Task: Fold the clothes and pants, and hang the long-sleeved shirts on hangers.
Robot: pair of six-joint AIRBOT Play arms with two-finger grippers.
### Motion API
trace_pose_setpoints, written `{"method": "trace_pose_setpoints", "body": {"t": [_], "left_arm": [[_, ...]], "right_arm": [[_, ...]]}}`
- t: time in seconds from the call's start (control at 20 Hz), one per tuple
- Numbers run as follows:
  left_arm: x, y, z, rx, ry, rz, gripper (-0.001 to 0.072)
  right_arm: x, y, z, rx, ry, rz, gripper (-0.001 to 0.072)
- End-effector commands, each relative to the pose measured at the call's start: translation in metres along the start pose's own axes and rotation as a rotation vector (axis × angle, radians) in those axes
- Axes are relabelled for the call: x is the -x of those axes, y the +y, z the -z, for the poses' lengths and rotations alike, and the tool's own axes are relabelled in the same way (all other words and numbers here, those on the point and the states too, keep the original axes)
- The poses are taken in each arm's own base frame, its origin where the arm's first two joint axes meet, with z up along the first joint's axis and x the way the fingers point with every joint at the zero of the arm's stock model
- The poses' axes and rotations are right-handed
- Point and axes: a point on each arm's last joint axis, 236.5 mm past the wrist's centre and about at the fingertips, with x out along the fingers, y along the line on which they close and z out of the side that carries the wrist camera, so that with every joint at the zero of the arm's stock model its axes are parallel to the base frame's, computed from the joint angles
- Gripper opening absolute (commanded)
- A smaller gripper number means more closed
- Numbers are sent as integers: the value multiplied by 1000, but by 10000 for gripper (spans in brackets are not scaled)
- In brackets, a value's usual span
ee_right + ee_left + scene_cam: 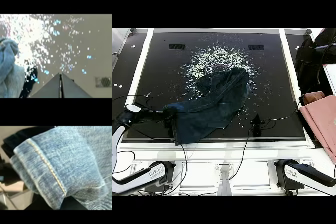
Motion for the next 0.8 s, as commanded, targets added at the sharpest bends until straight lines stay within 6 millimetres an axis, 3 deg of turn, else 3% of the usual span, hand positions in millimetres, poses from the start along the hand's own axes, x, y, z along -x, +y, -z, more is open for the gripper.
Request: {"method": "trace_pose_setpoints", "body": {"t": [0.0,0.15,0.3,0.45,0.6,0.75], "left_arm": [[21,-13,-39,-48,-111,12,16],[59,-28,-77,-137,-231,-14,16],[99,-25,-94,-263,-308,-124,16],[116,-23,-91,-288,-327,-160,16],[111,-24,-83,-287,-291,-146,16],[105,-22,-79,-264,-265,-137,16]], "right_arm": [[-10,6,-4,-11,-10,-28,37],[-31,8,10,-23,47,-37,37],[-50,33,12,-73,69,-145,39],[-67,85,8,51,40,-349,47],[-96,140,-5,127,-41,-430,36],[-122,207,4,296,-47,-479,36]]}}
